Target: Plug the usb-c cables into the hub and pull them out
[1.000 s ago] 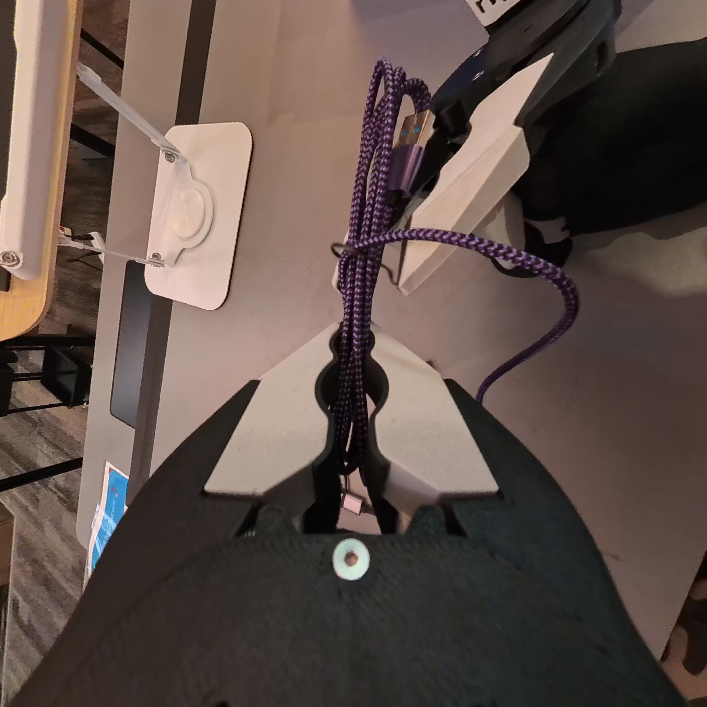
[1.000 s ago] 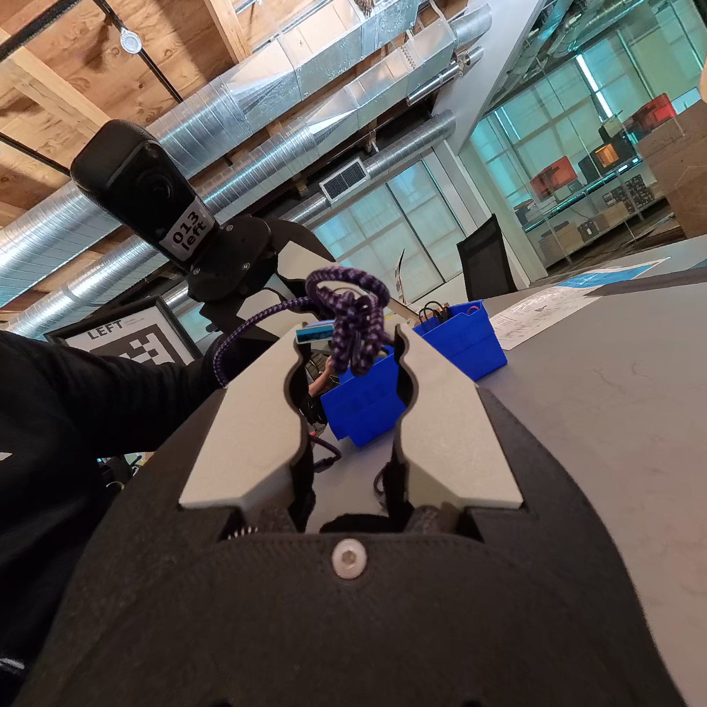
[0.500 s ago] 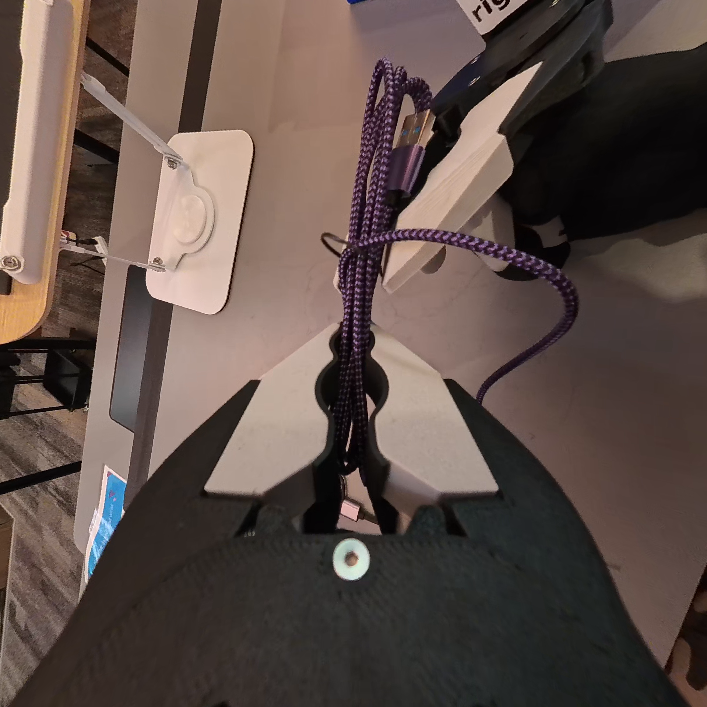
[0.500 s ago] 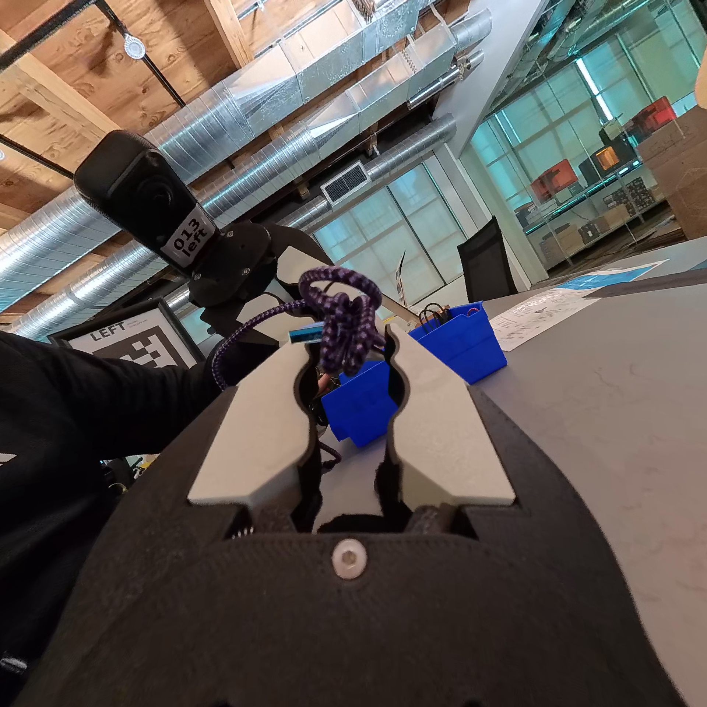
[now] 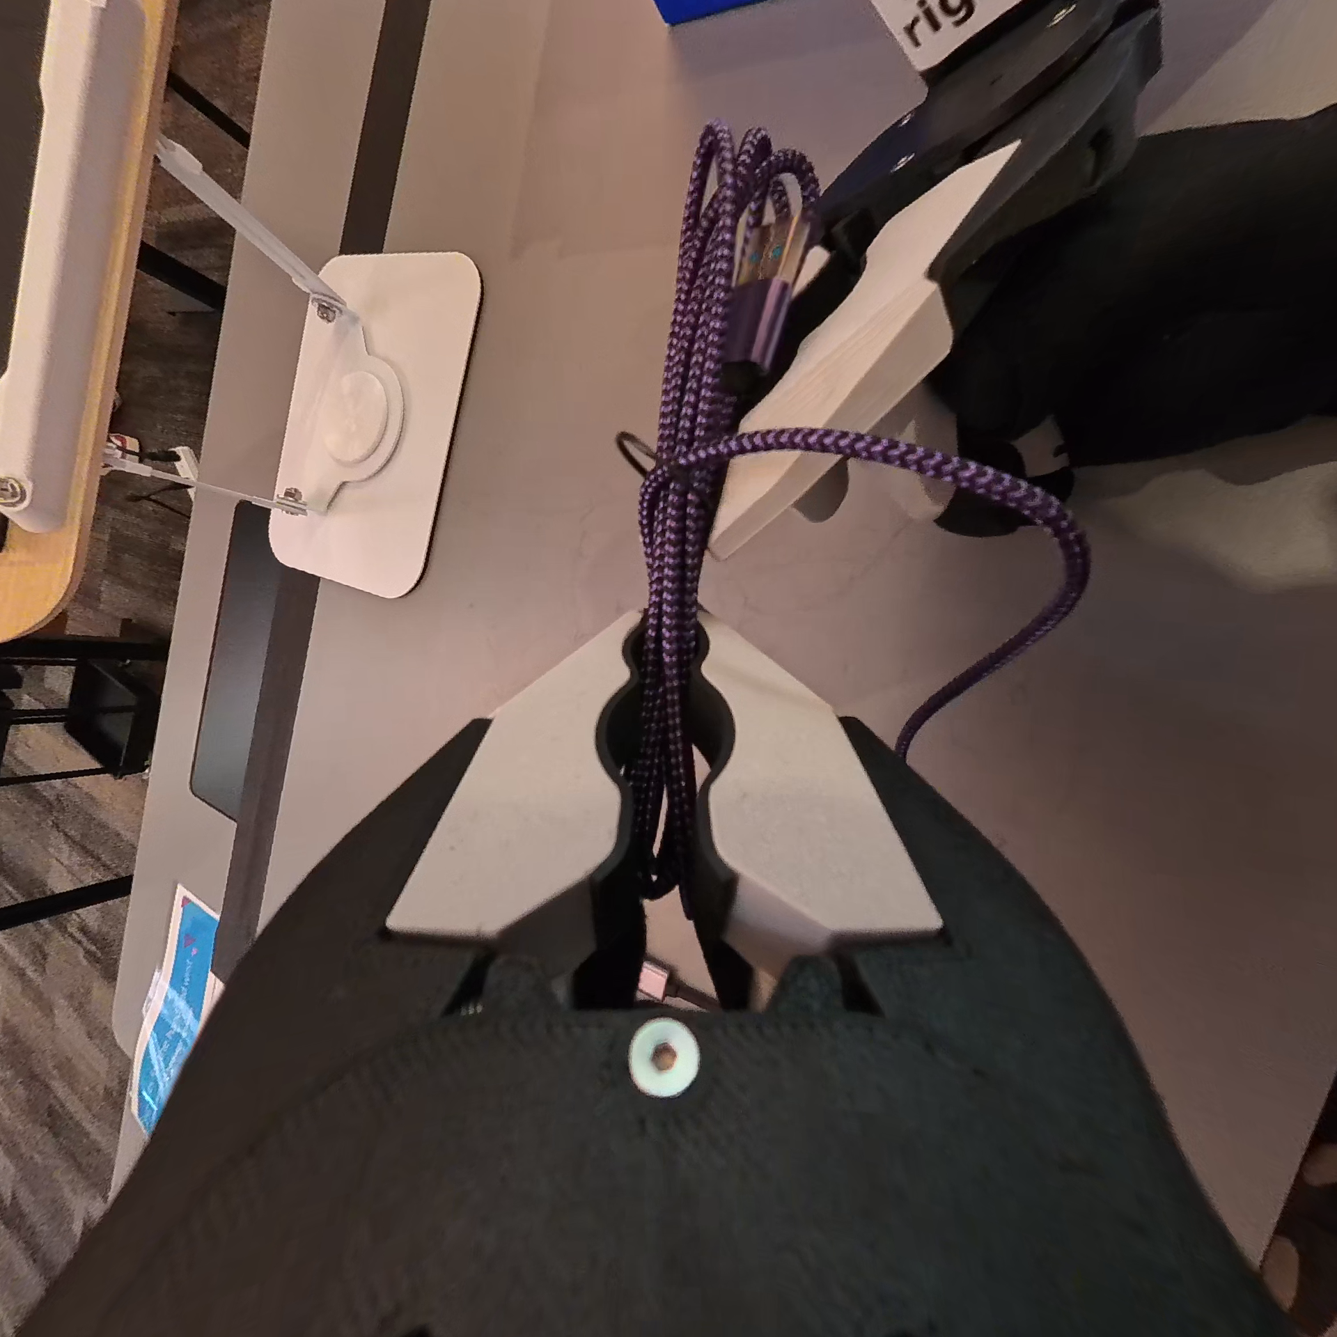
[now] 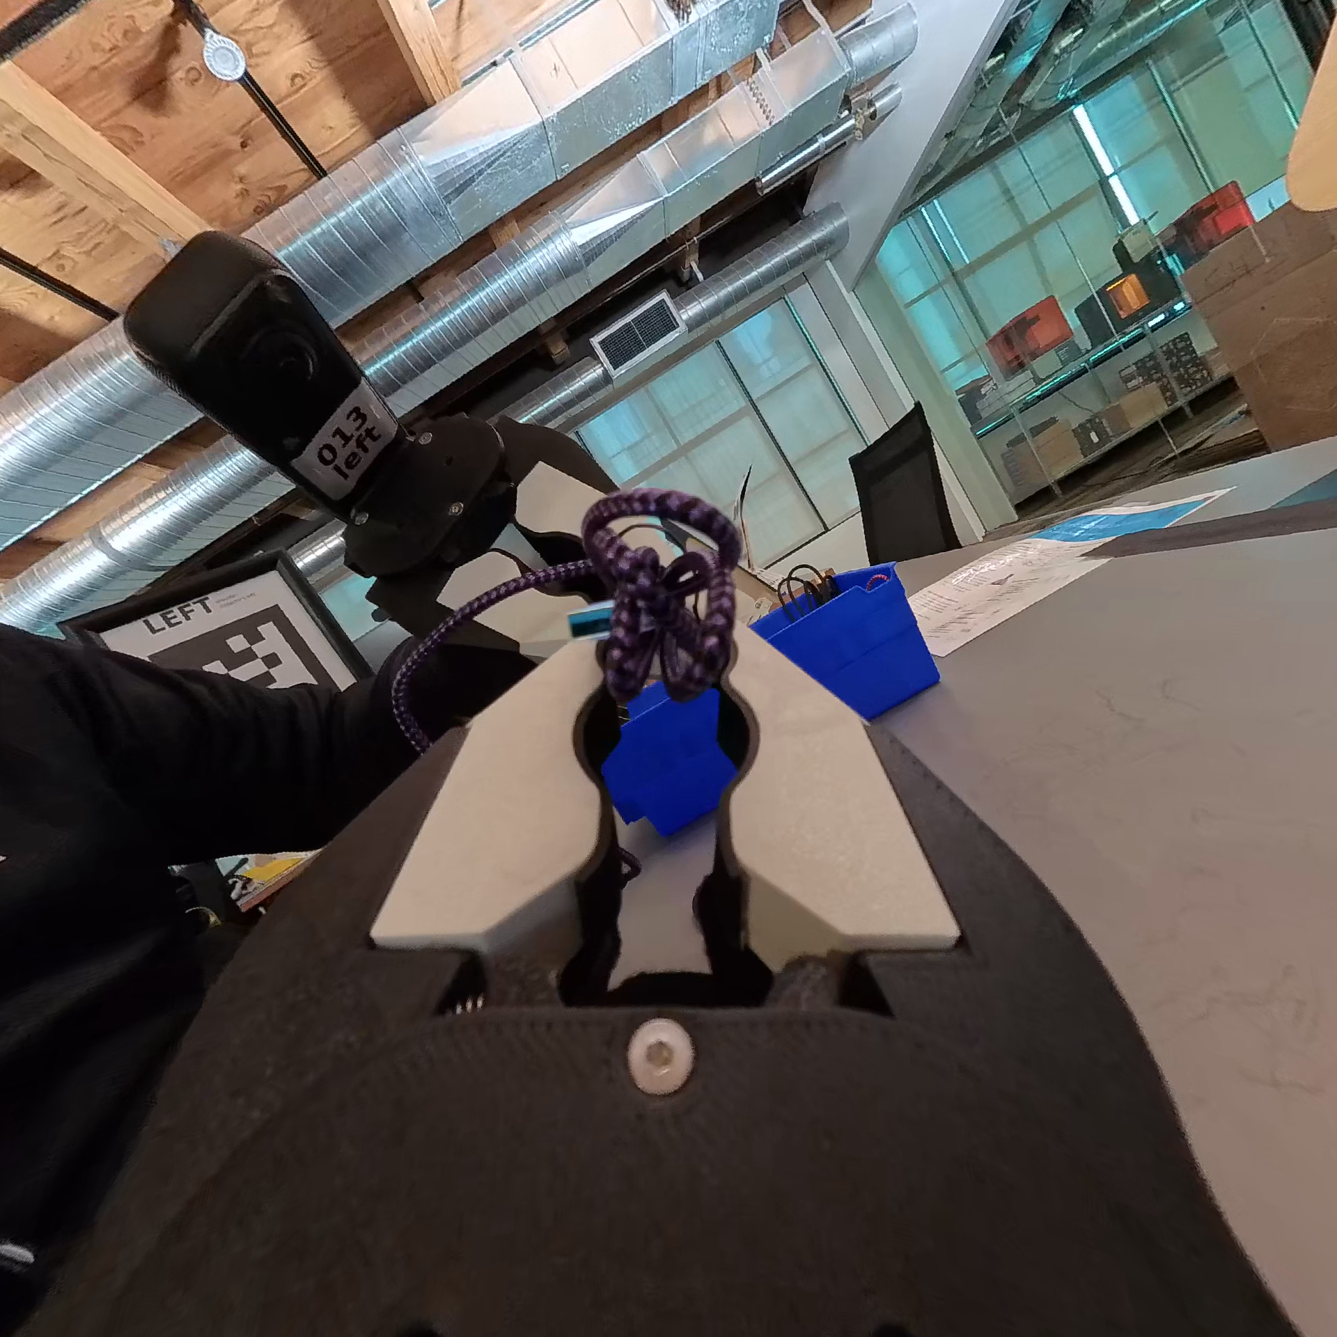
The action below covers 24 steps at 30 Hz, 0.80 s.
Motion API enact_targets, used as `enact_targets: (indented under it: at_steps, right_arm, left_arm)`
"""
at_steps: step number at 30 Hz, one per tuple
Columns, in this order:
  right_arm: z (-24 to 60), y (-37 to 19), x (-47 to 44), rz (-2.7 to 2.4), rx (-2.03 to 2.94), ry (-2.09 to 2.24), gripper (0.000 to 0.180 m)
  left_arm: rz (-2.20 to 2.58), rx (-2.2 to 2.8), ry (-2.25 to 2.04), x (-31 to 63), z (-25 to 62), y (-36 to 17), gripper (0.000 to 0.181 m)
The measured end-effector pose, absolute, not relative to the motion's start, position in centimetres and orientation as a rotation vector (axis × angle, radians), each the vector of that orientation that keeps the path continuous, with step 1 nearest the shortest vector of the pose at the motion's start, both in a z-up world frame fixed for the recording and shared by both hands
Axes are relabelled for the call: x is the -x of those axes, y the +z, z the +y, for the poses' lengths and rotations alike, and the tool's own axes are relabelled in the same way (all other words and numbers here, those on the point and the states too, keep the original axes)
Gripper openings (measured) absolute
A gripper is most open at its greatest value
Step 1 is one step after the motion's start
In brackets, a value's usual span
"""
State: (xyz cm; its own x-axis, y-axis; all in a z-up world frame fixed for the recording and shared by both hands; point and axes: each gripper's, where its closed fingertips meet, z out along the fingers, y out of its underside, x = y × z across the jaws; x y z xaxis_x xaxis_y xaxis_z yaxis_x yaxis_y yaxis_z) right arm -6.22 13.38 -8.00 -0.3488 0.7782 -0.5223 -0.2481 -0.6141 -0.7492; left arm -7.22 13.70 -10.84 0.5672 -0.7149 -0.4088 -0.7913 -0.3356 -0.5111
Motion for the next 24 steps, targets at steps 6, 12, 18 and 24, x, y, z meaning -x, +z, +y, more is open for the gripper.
enact_targets:
  at_steps: [6, 12, 18, 24]
  right_arm:
    - [13.29, -8.22, 6.16, -0.776, 1.224, 1.981, 0.013]
    - [13.39, -8.37, 6.07, -0.794, 1.234, 1.951, 0.007]
    - [13.4, -8.35, 5.9, -0.809, 1.232, 1.939, 0.005]
    - [13.35, -8.13, 5.78, -0.819, 1.214, 1.926, 0.005]
  left_arm:
    - [1.186, 2.122, 0.127, 7.15, 13.7, -10.95, 0.003]
    - [1.174, 2.116, 0.104, 6.93, 13.73, -10.76, 0.003]
    - [1.148, 2.124, 0.035, 6.65, 13.64, -10.74, 0.003]
    - [1.099, 2.144, -0.067, 6.36, 13.5, -10.62, 0.003]
